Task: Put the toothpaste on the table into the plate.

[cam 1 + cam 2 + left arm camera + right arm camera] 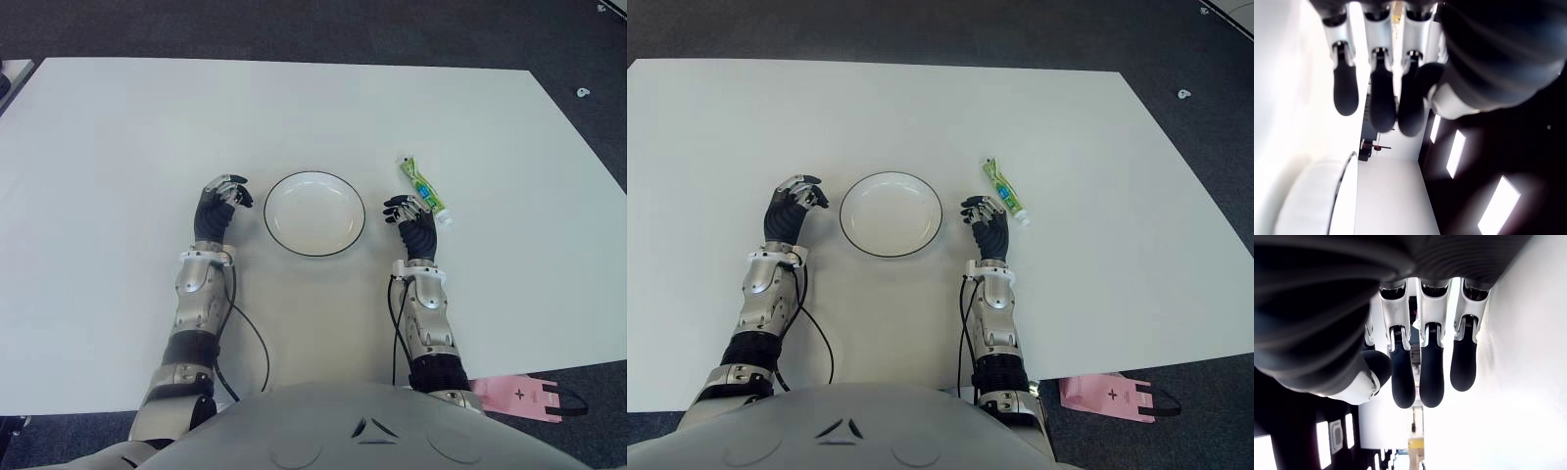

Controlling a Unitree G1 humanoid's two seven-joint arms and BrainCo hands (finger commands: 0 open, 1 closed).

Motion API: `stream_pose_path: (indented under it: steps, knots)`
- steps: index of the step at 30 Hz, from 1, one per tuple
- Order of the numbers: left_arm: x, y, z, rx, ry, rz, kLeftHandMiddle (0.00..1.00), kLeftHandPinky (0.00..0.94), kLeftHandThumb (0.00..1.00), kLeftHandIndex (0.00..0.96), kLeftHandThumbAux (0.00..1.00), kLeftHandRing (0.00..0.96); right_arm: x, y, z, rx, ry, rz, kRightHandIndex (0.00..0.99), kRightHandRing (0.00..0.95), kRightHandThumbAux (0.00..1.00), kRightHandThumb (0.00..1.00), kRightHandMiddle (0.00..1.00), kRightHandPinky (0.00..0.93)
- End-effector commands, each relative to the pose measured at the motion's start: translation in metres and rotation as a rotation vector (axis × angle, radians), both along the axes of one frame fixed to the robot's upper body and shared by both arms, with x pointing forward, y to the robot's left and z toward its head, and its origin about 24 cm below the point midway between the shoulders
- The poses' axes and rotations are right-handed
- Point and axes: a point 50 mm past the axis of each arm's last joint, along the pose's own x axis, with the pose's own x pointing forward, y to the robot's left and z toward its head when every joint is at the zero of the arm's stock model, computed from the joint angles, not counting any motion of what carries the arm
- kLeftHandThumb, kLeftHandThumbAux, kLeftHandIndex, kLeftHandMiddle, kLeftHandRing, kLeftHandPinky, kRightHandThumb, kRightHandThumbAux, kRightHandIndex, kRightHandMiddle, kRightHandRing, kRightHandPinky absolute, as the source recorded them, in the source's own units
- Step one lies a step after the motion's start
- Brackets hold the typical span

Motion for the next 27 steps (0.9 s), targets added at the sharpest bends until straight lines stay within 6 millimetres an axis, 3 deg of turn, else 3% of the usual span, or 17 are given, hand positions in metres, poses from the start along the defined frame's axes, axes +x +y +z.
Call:
stream_pose_path:
  steps: [1, 10, 18, 27]
  knots:
    - [-0.053, 0.002, -0.065, -0.053, 0.367, 0.050, 0.608, 0.537, 0.709, 0.438, 0.716, 0.572, -0.033, -0.003, -0.049, 0.037, 0.290, -0.024, 0.422, 0.486, 0.728, 0.705, 0.484, 0.500]
    - [-0.053, 0.000, -0.065, -0.073, 0.365, 0.062, 0.604, 0.544, 0.710, 0.437, 0.716, 0.570, -0.026, -0.009, -0.027, -0.009, 0.166, -0.028, 0.423, 0.489, 0.727, 0.709, 0.486, 0.501]
    - [-0.053, -0.003, -0.065, -0.081, 0.376, 0.091, 0.605, 0.540, 0.711, 0.437, 0.716, 0.571, -0.017, -0.021, 0.000, -0.172, 0.049, -0.059, 0.425, 0.494, 0.728, 0.709, 0.494, 0.491]
    - [-0.054, -0.005, -0.064, -0.091, 0.364, 0.101, 0.605, 0.546, 0.712, 0.437, 0.716, 0.575, -0.013, -0.031, 0.027, -0.254, -0.079, -0.052, 0.421, 0.435, 0.729, 0.703, 0.446, 0.398]
